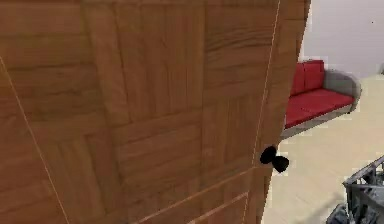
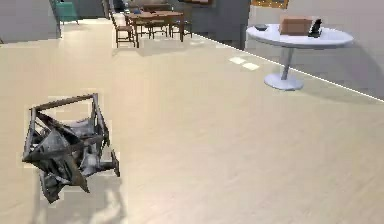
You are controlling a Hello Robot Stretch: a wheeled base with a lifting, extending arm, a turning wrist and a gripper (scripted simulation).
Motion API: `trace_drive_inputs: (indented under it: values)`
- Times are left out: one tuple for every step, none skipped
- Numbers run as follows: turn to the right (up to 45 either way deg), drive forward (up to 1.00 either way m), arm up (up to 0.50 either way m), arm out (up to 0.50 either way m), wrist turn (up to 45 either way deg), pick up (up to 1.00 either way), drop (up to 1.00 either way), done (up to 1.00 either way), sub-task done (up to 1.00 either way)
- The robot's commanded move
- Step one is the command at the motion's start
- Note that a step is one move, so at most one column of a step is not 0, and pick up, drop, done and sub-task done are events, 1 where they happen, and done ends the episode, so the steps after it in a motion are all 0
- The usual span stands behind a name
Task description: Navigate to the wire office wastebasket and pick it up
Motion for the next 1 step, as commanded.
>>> trace_drive_inputs:
  values:
    - [45.0,0.0,0.0,0.0,0.0,0.0,0.0,0.0,0.0]
